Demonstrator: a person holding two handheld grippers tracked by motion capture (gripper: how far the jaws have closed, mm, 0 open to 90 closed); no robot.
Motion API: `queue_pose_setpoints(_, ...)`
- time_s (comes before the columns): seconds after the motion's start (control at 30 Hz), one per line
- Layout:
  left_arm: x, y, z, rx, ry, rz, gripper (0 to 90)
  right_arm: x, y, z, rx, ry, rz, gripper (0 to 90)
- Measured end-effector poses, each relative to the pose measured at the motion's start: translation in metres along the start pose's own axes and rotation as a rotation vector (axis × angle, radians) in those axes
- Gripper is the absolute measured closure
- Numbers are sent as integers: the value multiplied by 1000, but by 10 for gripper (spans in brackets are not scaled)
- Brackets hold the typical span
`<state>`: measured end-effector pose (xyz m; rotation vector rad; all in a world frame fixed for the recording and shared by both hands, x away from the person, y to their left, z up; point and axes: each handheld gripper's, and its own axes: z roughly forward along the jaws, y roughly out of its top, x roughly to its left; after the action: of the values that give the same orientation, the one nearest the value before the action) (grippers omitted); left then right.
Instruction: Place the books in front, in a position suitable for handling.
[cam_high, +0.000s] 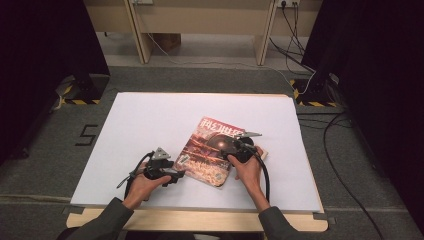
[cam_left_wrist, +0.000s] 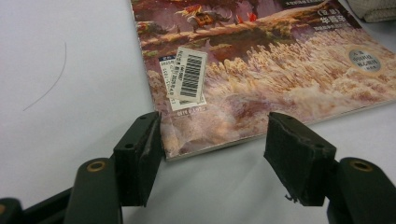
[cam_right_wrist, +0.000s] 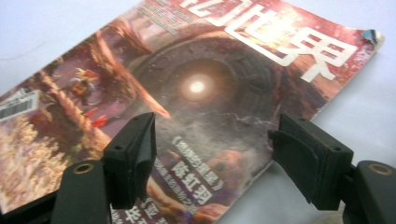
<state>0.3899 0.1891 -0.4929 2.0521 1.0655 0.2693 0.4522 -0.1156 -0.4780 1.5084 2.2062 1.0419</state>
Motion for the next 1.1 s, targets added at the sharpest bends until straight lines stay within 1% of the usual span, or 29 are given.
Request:
queue_pose_setpoints(0.03, 0, 0, 0, -1, 0, 0, 362, -2, 0, 0, 10, -8, 9, 281)
queue_pose_setpoints(0.1, -1, 0, 0, 1, 3, 3, 358, -5, -2, 1, 8, -18, 22, 286)
queue_pose_setpoints(0.13, -1, 0, 0, 2, 5, 10, 351, -7, -2, 2, 18, 5, 30, 282)
queue_pose_setpoints(0.2, -2, 0, 1, 3, 7, 12, 344, -6, -2, 4, 23, 10, 35, 265)
queue_pose_setpoints(0.23, -2, 0, 0, 5, 7, 13, 337, -3, -1, 5, 26, 3, 24, 224)
queue_pose_setpoints(0.3, -6, -1, -2, 20, 6, 32, 329, 0, 0, 6, 35, -7, 14, 230)
queue_pose_setpoints(0.33, -6, -1, -2, 20, 6, 32, 328, -1, 1, 8, 35, -10, 7, 234)
queue_pose_setpoints(0.4, -9, -3, -4, 25, 3, 37, 327, 0, 2, 10, 28, -8, 8, 240)
queue_pose_setpoints(0.43, -14, -8, -8, 30, -7, 47, 324, 1, 4, 13, 20, -6, 0, 241)
queue_pose_setpoints(0.47, -14, -8, -8, 30, -7, 47, 324, 1, 4, 13, 20, -6, 0, 241)
queue_pose_setpoints(0.53, -19, -15, -15, 34, -25, 54, 324, 6, 9, 20, 27, 4, -40, 240)
queue_pose_setpoints(0.57, -19, -15, -15, 34, -25, 54, 323, 7, 9, 20, 30, 5, -42, 240)
queue_pose_setpoints(0.6, -21, -18, -18, 36, -30, 60, 320, 10, 11, 22, 33, 9, -55, 241)
queue_pose_setpoints(0.63, -23, -20, -20, 36, -36, 64, 320, 10, 11, 22, 33, 9, -55, 241)
queue_pose_setpoints(0.67, -26, -24, -23, 38, -47, 68, 312, 11, 12, 25, 33, 24, -68, 244)
queue_pose_setpoints(0.7, -26, -24, -23, 38, -47, 68, 311, 11, 12, 25, 33, 24, -68, 244)
queue_pose_setpoints(0.77, -30, -27, -26, 38, -62, 74, 311, 12, 13, 26, 30, 34, -68, 256)
queue_pose_setpoints(0.8, -31, -27, -27, 34, -66, 71, 320, 12, 14, 24, 30, 34, -68, 302)
queue_pose_setpoints(0.83, -31, -27, -28, 27, -71, 69, 330, 11, 14, 22, 24, 33, -68, 323)
queue_pose_setpoints(0.87, -30, -26, -29, 17, -76, 62, 338, 11, 14, 20, 26, 41, -55, 338)
queue_pose_setpoints(0.9, -29, -25, -30, 9, -74, 56, 338, 11, 14, 20, 26, 41, -55, 338)
queue_pose_setpoints(0.93, -27, -24, -30, 0, -63, 54, 335, 10, 13, 15, 25, 52, -51, 348)
queue_pose_setpoints(0.97, -24, -23, -30, -5, -53, 52, 335, 10, 13, 15, 25, 52, -51, 348)
queue_pose_setpoints(1.0, -19, -22, -29, -10, -44, 38, 333, 10, 12, 12, 26, 45, -56, 350)
queue_pose_setpoints(1.03, -13, -21, -27, -8, -41, 22, 336, 11, 7, 6, 37, 51, -65, 356)
queue_pose_setpoints(1.07, -13, -21, -27, -8, -41, 22, 341, 11, 7, 6, 37, 51, -65, 356)
queue_pose_setpoints(1.1, -10, -21, -25, -6, -50, 5, 349, 12, 3, 4, 47, 76, -59, 371)
